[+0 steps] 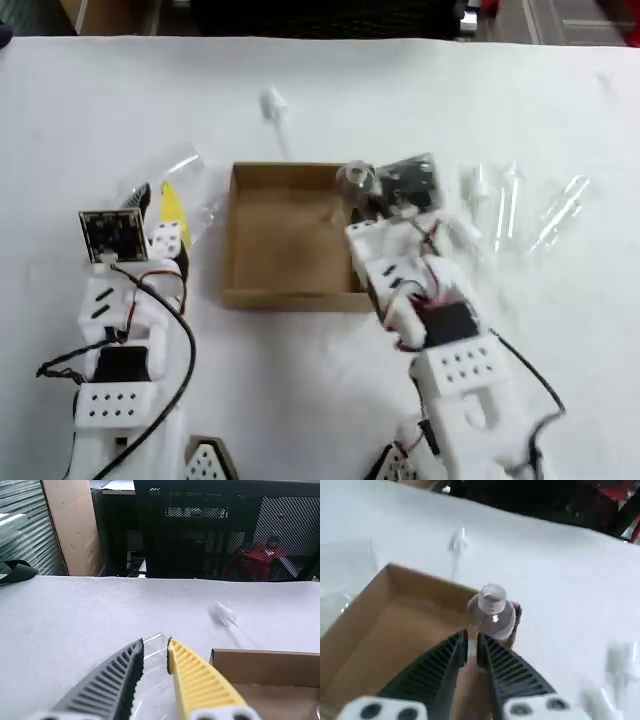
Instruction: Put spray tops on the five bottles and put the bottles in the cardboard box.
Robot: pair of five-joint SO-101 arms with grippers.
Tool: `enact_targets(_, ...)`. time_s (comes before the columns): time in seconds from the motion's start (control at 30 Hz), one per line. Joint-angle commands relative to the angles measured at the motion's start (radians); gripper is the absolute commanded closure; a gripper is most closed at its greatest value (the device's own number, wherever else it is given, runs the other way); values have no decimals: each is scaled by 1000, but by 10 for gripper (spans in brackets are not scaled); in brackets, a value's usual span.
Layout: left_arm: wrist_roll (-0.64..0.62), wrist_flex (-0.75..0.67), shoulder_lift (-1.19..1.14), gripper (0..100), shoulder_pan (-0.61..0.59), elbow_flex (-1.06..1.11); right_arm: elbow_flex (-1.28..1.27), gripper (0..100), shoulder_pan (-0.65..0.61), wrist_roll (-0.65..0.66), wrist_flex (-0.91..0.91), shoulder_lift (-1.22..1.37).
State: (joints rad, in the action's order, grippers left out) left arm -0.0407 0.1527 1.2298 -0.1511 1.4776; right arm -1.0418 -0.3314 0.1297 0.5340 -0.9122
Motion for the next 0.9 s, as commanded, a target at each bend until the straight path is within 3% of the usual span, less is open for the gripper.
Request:
enact_targets(0.0, 9, -31, -4, 914, -1, -9, 48, 981, -44, 12, -105, 217)
enact_targets(0.1, 9, -31, -4, 914, -2, -9, 94, 982, -45, 11, -189, 366)
enact_targets(0.37, 9, -31, -4, 913, -2, -8, 284, 982, -12, 3, -139, 638)
enact_targets(0.87, 9, -31, -4, 914, -1, -8, 290, 982, -1, 11, -128, 690)
